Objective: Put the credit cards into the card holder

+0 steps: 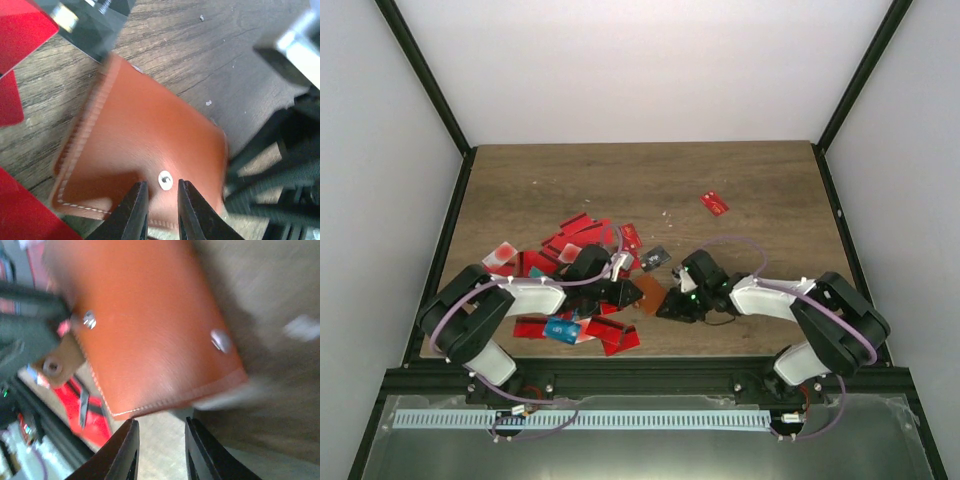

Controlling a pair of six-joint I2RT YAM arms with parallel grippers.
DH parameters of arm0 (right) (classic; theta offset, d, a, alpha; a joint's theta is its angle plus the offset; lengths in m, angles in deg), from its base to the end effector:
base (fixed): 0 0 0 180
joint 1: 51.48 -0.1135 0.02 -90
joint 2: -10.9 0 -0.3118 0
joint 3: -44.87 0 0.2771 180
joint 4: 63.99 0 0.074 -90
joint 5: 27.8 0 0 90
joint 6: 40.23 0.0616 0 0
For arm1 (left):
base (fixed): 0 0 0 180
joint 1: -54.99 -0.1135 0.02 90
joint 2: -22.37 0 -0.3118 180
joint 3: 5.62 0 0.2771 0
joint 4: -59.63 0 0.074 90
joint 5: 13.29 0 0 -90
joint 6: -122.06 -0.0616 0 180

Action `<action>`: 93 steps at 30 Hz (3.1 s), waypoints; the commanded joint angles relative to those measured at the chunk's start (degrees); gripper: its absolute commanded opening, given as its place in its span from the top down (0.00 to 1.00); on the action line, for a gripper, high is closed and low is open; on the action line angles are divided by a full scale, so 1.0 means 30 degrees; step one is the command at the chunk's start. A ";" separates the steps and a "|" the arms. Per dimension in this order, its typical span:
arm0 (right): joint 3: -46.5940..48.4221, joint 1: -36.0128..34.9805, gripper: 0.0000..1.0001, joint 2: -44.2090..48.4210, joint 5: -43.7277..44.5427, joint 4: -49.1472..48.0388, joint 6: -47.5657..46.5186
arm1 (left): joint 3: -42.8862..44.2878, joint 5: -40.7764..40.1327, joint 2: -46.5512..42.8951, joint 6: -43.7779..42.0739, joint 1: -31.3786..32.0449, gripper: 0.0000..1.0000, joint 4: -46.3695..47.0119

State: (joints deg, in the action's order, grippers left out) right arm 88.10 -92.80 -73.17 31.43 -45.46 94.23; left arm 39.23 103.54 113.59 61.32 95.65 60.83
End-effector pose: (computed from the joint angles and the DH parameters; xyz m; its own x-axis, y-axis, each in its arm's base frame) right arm 0.1760 0.1967 0.1332 -0.9957 -0.0741 -0.0553 -0.0920 0.7357 0.6711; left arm 0.2161 -0.2223 0.1332 -0.8715 0.1736 -0.4586 0.4549 0.6355 -0.6238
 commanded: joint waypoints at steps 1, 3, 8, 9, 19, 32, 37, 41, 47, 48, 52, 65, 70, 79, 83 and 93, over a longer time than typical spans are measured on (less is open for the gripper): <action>0.1375 0.1779 0.72 -0.0322 0.2574 0.1850 -0.2067 | -0.0272 0.0040 -0.1057 0.0608 0.0033 0.80 -0.0120; 0.1952 0.2109 0.72 -0.0434 0.2929 0.2509 -0.3036 | -0.0139 0.0065 -0.1473 0.0649 0.0045 0.80 -0.0336; 0.2052 0.2121 0.71 0.0558 0.1232 0.2577 -0.5272 | 0.0783 -0.0984 -0.1669 0.0003 0.0026 0.80 -0.1492; 0.1862 0.2114 0.71 0.1091 0.0788 0.2407 -0.5609 | 0.0997 -0.1217 -0.1553 -0.0132 0.0037 0.80 -0.1762; 0.1062 0.1562 0.71 0.4623 -0.1445 0.0462 -0.7139 | 0.2049 -0.1861 0.0007 -0.0639 -0.0376 0.82 -0.1874; 0.1897 -0.0738 0.71 0.1075 0.0218 -0.1849 -0.7928 | 0.1357 -0.1360 0.1718 -0.0557 -0.0394 0.85 -0.0897; 0.1909 -0.0784 0.71 0.0649 0.1335 -0.2532 -0.8189 | 0.1182 -0.1385 0.1682 -0.0553 -0.0376 0.86 -0.0853; 0.2060 -0.0787 0.71 0.0104 0.1654 -0.3181 -0.8387 | 0.1135 -0.1384 0.1692 -0.0553 -0.0373 0.87 -0.0846; 0.2453 -0.0783 0.71 -0.0803 0.1629 -0.3615 -0.8634 | 0.1005 -0.1413 0.1661 -0.0517 -0.0409 0.90 -0.0750; 0.2494 -0.0787 0.71 -0.0870 0.1621 -0.3655 -0.8648 | 0.0995 -0.1414 0.1650 -0.0471 -0.0427 0.90 -0.0758; 0.2617 -0.0788 0.77 -0.1103 0.1609 -0.3823 -0.8649 | 0.0900 -0.1386 0.1671 -0.0465 -0.0421 0.92 -0.0676; 0.3026 -0.0789 0.78 -0.1946 0.1938 -0.3663 -0.8588 | 0.0747 -0.1385 0.1535 -0.0447 -0.0434 0.94 -0.0631; 0.2944 -0.0787 0.75 -0.1817 0.2197 -0.3745 -0.8527 | 0.0724 -0.1355 0.1537 -0.0436 -0.0434 0.95 -0.0593; 0.2917 -0.0787 0.83 -0.2268 0.1632 -0.4282 -0.8506 | 0.0698 -0.1243 0.1655 -0.0435 -0.0451 0.95 -0.0514; 0.2899 -0.0787 0.94 -0.2247 0.1657 -0.4321 -0.8419 | 0.0652 -0.1231 0.1686 -0.0435 -0.0458 0.95 -0.0500; 0.3384 -0.0790 0.99 -0.1902 0.3429 -0.3035 -0.8036 | 0.0619 -0.1314 0.1653 -0.0493 -0.0435 0.96 -0.0581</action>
State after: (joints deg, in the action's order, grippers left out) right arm 95.49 -94.79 -79.57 38.43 -56.08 69.73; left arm 42.46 99.37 117.52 60.36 94.34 61.69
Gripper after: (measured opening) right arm 0.031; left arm 0.046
